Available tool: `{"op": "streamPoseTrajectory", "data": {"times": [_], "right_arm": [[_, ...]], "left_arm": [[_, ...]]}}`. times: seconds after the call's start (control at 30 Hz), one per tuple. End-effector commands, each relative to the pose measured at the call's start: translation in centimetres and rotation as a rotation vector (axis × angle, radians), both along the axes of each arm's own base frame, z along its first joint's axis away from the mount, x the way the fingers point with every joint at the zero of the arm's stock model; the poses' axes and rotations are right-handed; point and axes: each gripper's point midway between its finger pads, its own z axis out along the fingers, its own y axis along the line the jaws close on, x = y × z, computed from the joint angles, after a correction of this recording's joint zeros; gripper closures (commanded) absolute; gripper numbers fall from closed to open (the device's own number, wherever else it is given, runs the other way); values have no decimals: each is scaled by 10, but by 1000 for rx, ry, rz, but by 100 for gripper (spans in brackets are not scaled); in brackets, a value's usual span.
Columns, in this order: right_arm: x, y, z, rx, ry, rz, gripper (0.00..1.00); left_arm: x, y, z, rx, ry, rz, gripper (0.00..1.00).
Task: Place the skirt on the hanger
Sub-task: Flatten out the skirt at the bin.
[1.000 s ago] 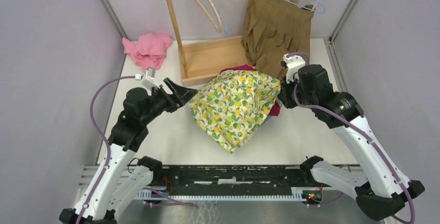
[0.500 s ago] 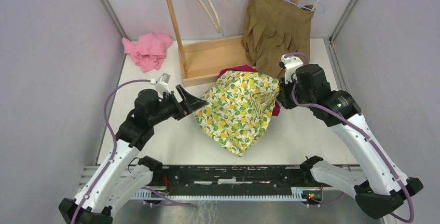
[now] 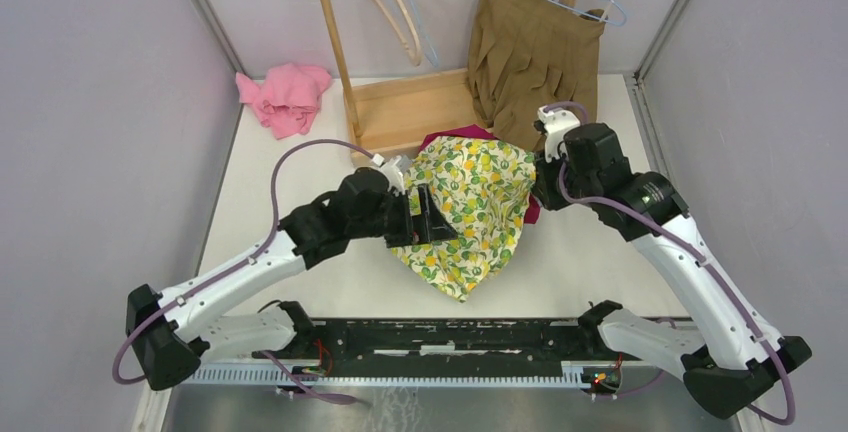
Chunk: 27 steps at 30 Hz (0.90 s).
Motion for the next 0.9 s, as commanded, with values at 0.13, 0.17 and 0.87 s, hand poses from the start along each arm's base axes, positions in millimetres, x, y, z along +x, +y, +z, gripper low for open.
{"op": "streamPoseTrajectory", "data": {"times": [0.13,0.17,0.87], "right_arm": [[1,-4,-2,17,-30,-34,83],[0,-5,-2,18,-31,-35,82],[-6,-1,-4,51,-28,-17,82]], "left_arm": [[-22,-32,9,-6,71,-21,1],[-25,-34,9,-12,87,-18,1],[-37,-41,-12,18,310,183,1]]}}
